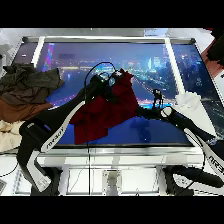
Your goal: Fold the shirts.
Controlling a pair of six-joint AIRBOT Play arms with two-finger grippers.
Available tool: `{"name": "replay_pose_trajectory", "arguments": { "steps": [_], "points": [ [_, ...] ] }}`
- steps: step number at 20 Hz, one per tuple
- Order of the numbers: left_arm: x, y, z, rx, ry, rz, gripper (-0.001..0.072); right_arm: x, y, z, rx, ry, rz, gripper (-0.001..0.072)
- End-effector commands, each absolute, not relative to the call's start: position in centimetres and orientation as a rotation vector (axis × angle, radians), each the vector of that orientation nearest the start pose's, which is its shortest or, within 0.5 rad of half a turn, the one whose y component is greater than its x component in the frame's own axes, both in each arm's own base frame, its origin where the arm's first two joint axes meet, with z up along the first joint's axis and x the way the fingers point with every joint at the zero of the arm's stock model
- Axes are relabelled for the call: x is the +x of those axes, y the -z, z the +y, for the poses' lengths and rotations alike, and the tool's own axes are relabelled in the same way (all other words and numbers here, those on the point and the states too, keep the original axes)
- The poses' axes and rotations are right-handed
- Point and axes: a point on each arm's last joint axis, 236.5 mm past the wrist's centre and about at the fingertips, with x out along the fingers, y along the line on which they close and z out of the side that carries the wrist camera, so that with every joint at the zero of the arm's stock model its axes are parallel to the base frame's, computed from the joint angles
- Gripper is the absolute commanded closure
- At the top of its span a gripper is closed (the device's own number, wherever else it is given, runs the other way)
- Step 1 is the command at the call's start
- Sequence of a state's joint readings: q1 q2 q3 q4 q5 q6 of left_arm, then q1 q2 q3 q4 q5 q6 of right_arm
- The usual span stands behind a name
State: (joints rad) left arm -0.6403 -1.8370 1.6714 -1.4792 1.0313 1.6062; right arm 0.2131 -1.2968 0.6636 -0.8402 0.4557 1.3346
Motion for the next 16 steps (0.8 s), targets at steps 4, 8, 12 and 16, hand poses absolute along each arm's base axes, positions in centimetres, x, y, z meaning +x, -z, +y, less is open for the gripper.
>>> {"name": "replay_pose_trajectory", "arguments": {
  "steps": [4, 8, 12, 16],
  "points": [
    [45.5, 5.0, -29.8, 0.525, 0.491, 1.076, 0.0695, 38.0, 8.7, 14.3, 0.447, -0.208, 1.019, 0.0325],
    [45.0, 5.2, -29.4, 0.533, 0.486, 1.101, 0.0695, 36.9, 10.8, 14.7, 0.461, -0.204, 1.099, 0.0324],
    [44.8, 5.4, -29.2, 0.537, 0.483, 1.113, 0.0695, 36.6, 12.3, 15.4, 0.563, -0.17, 1.144, 0.0324],
    [44.8, 5.4, -29.2, 0.537, 0.483, 1.113, 0.0695, 37.2, 11.8, 15.7, 0.59, -0.18, 1.113, 0.037]
  ]
}}
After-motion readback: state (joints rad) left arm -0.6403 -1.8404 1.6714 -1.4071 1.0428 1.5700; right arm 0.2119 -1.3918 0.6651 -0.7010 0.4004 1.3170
